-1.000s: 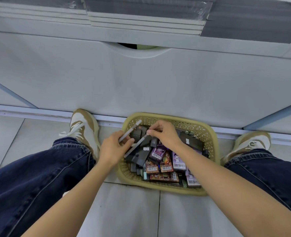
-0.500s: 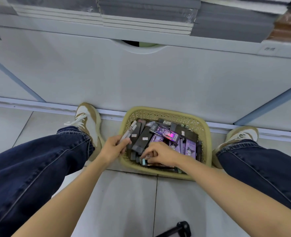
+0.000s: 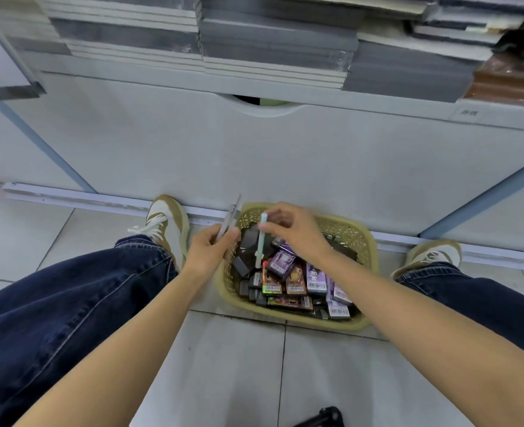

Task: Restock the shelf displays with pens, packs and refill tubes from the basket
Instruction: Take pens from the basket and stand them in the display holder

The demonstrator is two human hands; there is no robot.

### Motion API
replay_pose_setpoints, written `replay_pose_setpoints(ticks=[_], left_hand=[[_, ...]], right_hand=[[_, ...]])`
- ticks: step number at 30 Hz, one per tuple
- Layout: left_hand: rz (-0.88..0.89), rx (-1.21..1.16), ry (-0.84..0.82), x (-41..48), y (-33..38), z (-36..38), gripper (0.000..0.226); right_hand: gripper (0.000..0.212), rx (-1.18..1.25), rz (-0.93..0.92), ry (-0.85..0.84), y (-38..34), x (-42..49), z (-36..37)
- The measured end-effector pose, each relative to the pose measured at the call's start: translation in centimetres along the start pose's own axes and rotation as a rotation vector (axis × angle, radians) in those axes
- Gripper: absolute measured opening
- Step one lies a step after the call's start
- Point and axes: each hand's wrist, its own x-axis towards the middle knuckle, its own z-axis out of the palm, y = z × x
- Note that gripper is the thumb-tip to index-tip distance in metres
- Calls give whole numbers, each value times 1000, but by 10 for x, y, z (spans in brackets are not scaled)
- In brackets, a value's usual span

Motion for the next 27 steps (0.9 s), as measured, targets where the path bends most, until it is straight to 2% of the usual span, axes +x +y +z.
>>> replay_pose_setpoints(ticks=[4,9,14,21,27], left_hand=[[71,-14,-37,-2,53,13,31],[243,-188,-115,-14,133,23,19],[471,-96,-71,-24,217,14,25],[742,-101,26,-30,336,-6,22],[880,-119,112,-22,411,-24,22]], right_hand=[[10,230,-58,207,-56,15,-33],[12,231,-204,250,-127,15,-71],[13,172,-391,357,-211,7,-112],[8,223,-675,480,-336,8,-170],[9,219,-832,626,-409,17,-217]])
